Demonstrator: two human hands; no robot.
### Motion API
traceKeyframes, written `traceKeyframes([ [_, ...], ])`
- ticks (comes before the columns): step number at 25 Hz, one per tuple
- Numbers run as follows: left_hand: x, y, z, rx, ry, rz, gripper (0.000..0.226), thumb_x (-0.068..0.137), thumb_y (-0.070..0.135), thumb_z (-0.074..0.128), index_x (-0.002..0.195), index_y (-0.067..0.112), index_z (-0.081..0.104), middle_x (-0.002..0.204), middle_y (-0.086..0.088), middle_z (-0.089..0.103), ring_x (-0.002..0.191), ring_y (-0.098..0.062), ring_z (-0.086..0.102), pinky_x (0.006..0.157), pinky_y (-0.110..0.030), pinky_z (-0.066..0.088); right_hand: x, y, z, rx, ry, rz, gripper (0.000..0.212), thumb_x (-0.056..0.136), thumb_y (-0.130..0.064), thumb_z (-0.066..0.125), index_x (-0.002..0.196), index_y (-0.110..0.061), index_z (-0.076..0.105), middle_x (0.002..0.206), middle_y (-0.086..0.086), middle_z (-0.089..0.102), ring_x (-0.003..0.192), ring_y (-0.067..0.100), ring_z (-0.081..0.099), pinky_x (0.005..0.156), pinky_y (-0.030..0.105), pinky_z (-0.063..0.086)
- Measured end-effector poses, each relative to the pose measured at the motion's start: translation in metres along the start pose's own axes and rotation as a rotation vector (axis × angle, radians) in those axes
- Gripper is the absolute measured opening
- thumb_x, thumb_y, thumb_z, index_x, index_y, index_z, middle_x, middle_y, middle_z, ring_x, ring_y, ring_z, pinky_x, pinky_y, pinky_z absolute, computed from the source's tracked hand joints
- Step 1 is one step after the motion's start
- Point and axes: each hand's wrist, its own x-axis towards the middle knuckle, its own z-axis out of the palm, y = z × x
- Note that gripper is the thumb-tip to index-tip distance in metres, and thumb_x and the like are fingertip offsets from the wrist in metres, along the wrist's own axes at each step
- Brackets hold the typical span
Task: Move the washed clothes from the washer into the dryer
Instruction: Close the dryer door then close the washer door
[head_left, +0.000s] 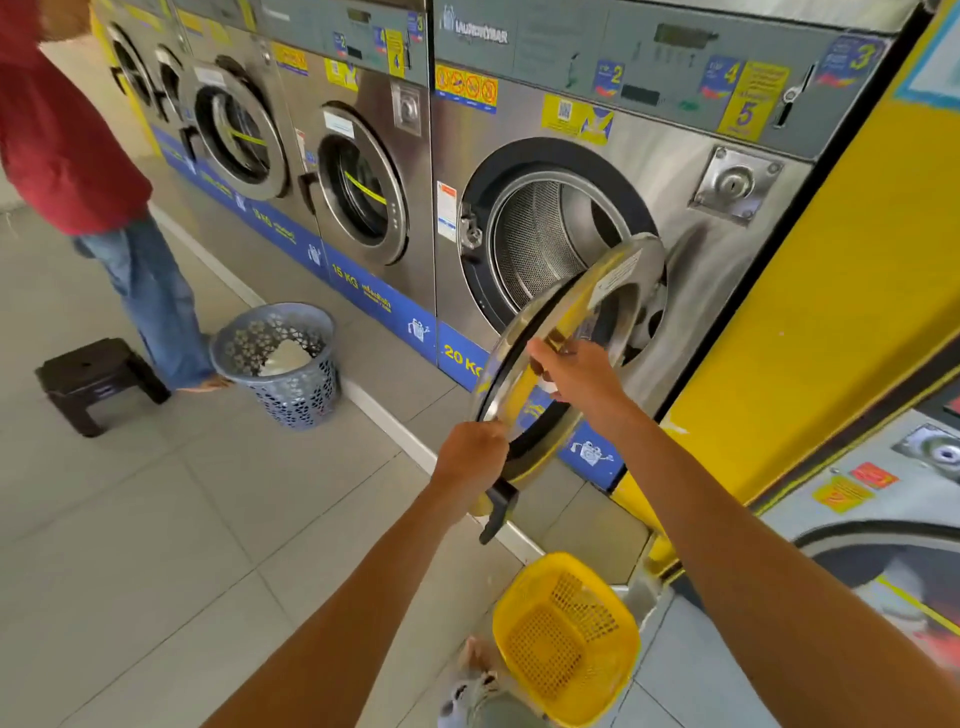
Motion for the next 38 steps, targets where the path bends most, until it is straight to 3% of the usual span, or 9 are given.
traceKeyframes([
  [3, 0.042, -0.005, -0.04, -0.071, 0.091, -0.037, 0.021, 0.084, 0.013, 0.054, 0.07, 0.013, 0.07, 0.078, -0.01, 0.07, 0.081, -0.035, 0.063, 0.077, -0.037, 0.052, 0.036, -0.015, 0.036, 0.08, -0.007, 0.014, 0.039, 0.08, -0.053, 0.07, 0.085, -0.014, 0.07, 0.078, 0.001, 0.067, 0.076, 0.018, 0.065, 0.07, 0.029, 0.054],
  [6, 0.091, -0.001, -0.074, 0.067, 0.226, 0.075, 0.028, 0.085, 0.01, 0.049, 0.099, 0.013, 0.074, 0.104, -0.012, 0.073, 0.102, -0.033, 0.065, 0.092, -0.036, 0.051, 0.075, -0.033, 0.068, 0.182, -0.015, 0.042, 0.042, 0.077, -0.051, 0.077, 0.1, -0.017, 0.072, 0.092, -0.002, 0.071, 0.085, 0.014, 0.065, 0.075, 0.028, 0.049],
  [9, 0.146, 0.006, -0.104, 0.039, 0.358, 0.113, 0.048, 0.082, 0.007, 0.054, 0.128, 0.017, 0.055, 0.123, -0.007, 0.054, 0.114, -0.024, 0.052, 0.09, -0.029, 0.042, 0.119, -0.053, 0.102, 0.242, -0.054, 0.108, 0.037, 0.073, -0.053, 0.079, 0.09, -0.022, 0.069, 0.094, -0.004, 0.072, 0.086, 0.013, 0.066, 0.074, 0.03, 0.052],
  [14, 0.267, 0.021, -0.151, 0.344, 0.149, 0.186, 0.049, 0.079, 0.015, 0.055, 0.128, 0.02, 0.052, 0.119, -0.012, 0.06, 0.113, -0.034, 0.056, 0.087, -0.035, 0.044, 0.2, -0.088, 0.149, 0.351, 0.08, 0.146, 0.084, 0.054, -0.064, 0.083, 0.121, -0.018, 0.06, 0.111, -0.002, 0.07, 0.101, 0.016, 0.066, 0.095, 0.035, 0.052],
  [19, 0.361, 0.038, -0.179, 0.357, 0.096, 0.263, 0.057, 0.082, 0.013, 0.06, 0.136, 0.015, 0.043, 0.132, -0.011, 0.054, 0.121, -0.034, 0.052, 0.095, -0.041, 0.045, 0.29, -0.103, 0.173, 0.226, 0.078, 0.241, 0.125, 0.036, -0.092, 0.067, 0.128, -0.009, 0.058, 0.112, 0.005, 0.069, 0.101, 0.027, 0.067, 0.089, 0.04, 0.055],
  [25, 0.454, 0.062, -0.176, 0.355, 0.001, 0.317, 0.092, 0.081, 0.012, 0.07, 0.152, 0.014, 0.011, 0.15, -0.009, 0.028, 0.134, -0.033, 0.039, 0.105, -0.047, 0.042, 0.355, -0.115, 0.137, -0.025, 0.045, 0.138, 0.043, 0.092, -0.047, 0.051, 0.092, -0.007, 0.069, 0.099, 0.015, 0.075, 0.088, 0.03, 0.072, 0.085, 0.043, 0.059],
  [30, 0.531, 0.085, -0.175, 0.352, -0.056, 0.425, 0.092, 0.085, 0.012, 0.069, 0.153, 0.016, 0.007, 0.156, -0.007, 0.021, 0.139, -0.031, 0.034, 0.108, -0.042, 0.038, 0.401, -0.119, 0.124, -0.266, 0.483, -0.067, 0.036, 0.099, -0.041, 0.047, 0.087, -0.014, 0.068, 0.081, 0.002, 0.071, 0.078, 0.02, 0.065, 0.075, 0.033, 0.049],
  [35, 0.596, 0.108, -0.174, 0.306, -0.267, 0.397, 0.098, 0.086, 0.001, 0.059, 0.154, 0.02, -0.009, 0.164, -0.006, -0.008, 0.151, -0.027, -0.004, 0.12, -0.038, 0.011, 0.443, -0.126, 0.127, -0.27, 0.63, 0.038, 0.035, 0.096, -0.047, 0.052, 0.082, -0.019, 0.067, 0.076, -0.001, 0.072, 0.078, 0.024, 0.065, 0.076, 0.036, 0.05],
  [38, 0.617, 0.118, -0.163, 0.215, -0.332, 0.441, 0.103, 0.081, -0.002, 0.058, 0.154, 0.022, -0.01, 0.163, -0.005, -0.011, 0.151, -0.025, -0.009, 0.12, -0.038, 0.006, 0.466, -0.13, 0.123, -0.295, 0.7, 0.055, 0.04, 0.096, -0.044, 0.054, 0.07, -0.016, 0.065, 0.065, 0.001, 0.066, 0.069, 0.026, 0.062, 0.07, 0.037, 0.048],
])
